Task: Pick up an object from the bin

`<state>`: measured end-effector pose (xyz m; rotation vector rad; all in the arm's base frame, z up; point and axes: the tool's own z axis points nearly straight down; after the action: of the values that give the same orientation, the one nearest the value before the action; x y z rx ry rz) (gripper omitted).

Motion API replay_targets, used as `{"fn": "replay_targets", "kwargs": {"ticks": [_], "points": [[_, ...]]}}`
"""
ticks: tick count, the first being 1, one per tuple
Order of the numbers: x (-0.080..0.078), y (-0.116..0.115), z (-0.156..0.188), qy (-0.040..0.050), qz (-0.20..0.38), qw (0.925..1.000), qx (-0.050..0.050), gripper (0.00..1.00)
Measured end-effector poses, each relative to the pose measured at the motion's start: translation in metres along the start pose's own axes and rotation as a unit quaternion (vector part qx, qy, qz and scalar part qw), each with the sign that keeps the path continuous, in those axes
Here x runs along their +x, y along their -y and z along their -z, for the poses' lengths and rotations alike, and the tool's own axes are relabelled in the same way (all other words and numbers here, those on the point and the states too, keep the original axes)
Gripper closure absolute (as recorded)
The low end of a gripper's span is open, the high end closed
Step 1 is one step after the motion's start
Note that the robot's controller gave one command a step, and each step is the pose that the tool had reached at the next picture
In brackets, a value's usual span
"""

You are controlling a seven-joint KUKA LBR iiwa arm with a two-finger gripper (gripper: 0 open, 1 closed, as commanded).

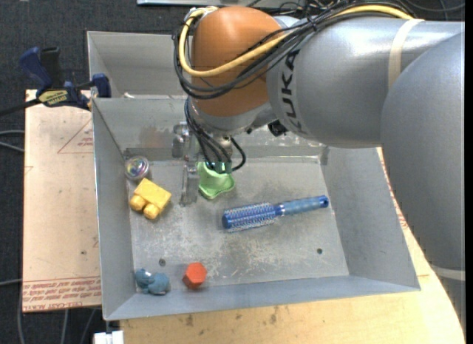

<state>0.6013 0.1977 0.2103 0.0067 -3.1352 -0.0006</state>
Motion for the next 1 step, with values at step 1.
{"fn": "replay_targets", "kwargs": {"ticks": [1], "points": [[0.0123, 0.1009, -0.0674, 0.0005, 0.042, 0.9991, 0.002, 0.0]]}}
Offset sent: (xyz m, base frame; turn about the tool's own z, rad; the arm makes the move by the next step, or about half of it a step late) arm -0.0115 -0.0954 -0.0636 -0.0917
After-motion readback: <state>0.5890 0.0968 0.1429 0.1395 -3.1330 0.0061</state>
